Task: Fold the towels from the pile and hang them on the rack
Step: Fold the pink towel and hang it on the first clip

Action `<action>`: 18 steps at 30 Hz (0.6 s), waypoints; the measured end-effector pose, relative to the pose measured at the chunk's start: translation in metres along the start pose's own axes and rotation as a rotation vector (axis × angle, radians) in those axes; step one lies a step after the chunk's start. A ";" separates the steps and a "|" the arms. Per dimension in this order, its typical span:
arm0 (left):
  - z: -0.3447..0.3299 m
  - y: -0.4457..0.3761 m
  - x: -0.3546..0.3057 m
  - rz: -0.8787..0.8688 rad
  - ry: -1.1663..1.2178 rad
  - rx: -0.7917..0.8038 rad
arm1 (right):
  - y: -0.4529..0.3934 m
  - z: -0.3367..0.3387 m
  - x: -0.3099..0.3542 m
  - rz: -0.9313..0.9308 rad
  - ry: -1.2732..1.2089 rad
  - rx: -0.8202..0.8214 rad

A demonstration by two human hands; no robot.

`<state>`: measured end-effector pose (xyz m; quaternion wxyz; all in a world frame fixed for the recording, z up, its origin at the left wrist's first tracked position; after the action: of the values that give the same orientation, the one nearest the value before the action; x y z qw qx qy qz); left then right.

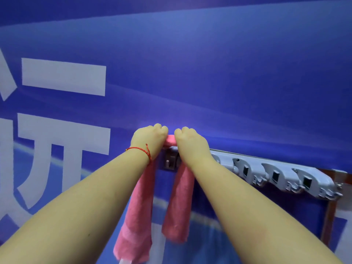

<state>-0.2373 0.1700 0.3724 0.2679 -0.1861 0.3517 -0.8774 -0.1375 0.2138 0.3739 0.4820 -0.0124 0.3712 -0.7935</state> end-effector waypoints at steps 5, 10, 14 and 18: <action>-0.026 0.007 -0.001 0.083 0.183 0.032 | 0.003 -0.015 0.007 -0.024 -0.019 0.064; -0.049 0.042 -0.002 0.263 0.615 0.001 | 0.024 -0.028 0.023 -0.076 -0.158 0.203; -0.049 0.059 -0.005 0.369 0.835 -0.013 | 0.041 -0.025 0.027 -0.150 -0.253 0.186; -0.045 0.071 -0.005 0.320 0.873 -0.011 | 0.052 -0.030 0.032 -0.213 -0.385 0.146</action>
<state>-0.2326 0.1531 0.2894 0.2257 0.2559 0.4605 -0.8194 -0.1268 0.1929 0.3096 0.4573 -0.1676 0.2105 -0.8476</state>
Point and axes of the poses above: each hand's wrist, its own y-axis away from the middle knuckle, its own z-axis out of the back of the hand, x = y × z, the point moved 3 cm from there along -y, towards the middle knuckle, and after that the axes turned 7 degrees about z, right-handed, at the moved point
